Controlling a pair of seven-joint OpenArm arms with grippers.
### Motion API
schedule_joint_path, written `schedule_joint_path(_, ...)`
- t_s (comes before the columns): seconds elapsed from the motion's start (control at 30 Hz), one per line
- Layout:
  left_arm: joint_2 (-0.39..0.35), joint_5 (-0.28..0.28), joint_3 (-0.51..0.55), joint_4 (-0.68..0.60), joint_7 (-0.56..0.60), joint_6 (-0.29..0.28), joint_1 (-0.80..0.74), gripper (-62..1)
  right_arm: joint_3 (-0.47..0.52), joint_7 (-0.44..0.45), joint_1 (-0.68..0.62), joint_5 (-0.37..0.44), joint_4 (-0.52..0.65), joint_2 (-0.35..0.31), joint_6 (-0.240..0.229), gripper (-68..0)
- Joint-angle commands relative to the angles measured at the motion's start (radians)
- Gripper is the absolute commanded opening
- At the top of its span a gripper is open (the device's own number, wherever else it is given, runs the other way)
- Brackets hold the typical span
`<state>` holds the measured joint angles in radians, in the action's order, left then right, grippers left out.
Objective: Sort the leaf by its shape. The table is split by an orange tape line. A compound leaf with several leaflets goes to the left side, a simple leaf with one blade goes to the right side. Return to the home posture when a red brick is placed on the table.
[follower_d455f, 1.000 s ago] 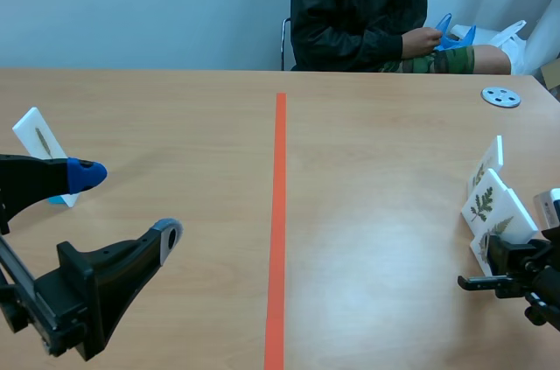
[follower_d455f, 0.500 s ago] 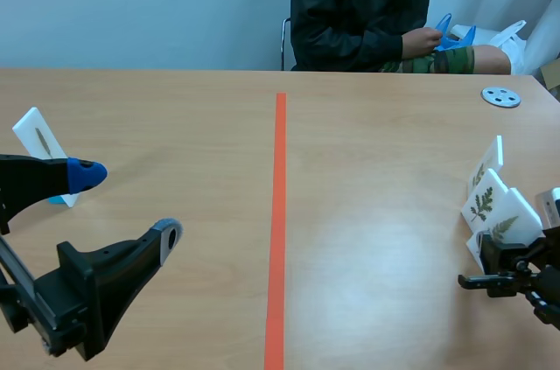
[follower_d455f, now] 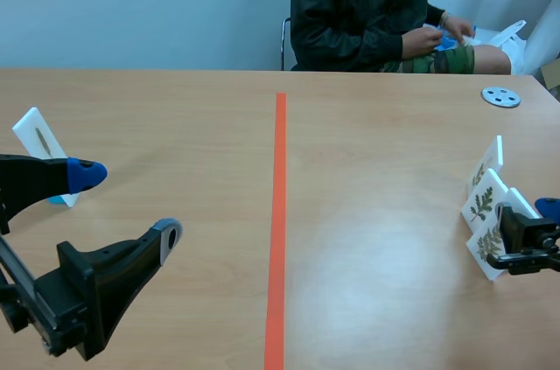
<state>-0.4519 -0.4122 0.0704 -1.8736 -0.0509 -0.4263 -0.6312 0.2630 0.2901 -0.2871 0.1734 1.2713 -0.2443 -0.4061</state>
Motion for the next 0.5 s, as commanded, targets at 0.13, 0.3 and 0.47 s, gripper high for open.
schedule_joint_path(0.13,0.000,-0.010,0.005,-0.006,0.016,-0.002,0.003,1.4,0.039,0.011,-0.069,0.019,0.176,-0.016,-0.028,-32.5)
schedule_joint_path(0.3,0.000,-0.010,0.005,-0.006,0.017,-0.002,0.003,1.4,0.055,-0.036,-0.119,0.063,0.317,-0.016,-0.124,-8.0)
schedule_joint_path(0.47,0.000,-0.010,0.005,-0.006,0.017,-0.002,0.003,1.4,0.033,-0.179,-0.138,0.157,0.414,-0.016,-0.245,-0.7)
